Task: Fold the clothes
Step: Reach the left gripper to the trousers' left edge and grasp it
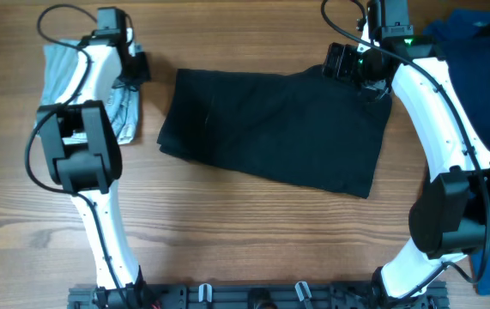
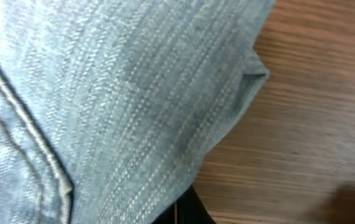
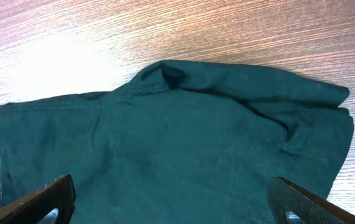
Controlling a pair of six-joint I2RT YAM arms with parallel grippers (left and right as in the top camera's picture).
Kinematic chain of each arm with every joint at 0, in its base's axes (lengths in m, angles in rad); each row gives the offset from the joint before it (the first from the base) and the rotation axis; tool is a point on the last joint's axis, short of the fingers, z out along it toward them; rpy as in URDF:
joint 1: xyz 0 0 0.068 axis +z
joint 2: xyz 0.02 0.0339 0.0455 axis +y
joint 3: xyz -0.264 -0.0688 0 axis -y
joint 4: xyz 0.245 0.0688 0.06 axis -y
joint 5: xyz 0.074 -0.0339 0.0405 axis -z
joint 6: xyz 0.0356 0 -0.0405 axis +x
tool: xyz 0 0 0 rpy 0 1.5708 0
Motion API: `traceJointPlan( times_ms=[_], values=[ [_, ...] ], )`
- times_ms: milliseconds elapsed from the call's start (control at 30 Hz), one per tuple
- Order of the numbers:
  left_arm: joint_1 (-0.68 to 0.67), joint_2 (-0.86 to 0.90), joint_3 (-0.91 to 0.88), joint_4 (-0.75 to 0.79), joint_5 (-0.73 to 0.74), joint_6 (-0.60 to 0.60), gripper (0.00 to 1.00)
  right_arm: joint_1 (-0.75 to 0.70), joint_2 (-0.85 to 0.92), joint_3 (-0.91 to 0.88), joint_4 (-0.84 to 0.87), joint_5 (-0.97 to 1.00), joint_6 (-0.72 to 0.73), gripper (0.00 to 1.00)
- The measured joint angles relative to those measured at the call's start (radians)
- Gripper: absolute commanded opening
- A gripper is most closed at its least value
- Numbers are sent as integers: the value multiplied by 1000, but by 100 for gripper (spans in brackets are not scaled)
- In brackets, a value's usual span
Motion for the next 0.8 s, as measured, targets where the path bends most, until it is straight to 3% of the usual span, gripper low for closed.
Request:
traceJointPlan(
  times_ms=[267,467,800],
  values=[
    [11,-7,0,0,48,-21,4,0,0,0,0,0,0,100],
    [4,-159,9,-393,122,-24,4,0,0,0,0,0,0,100],
    [-170,-158,-132,-422,229,-14,4,0,0,0,0,0,0,100]
  ],
)
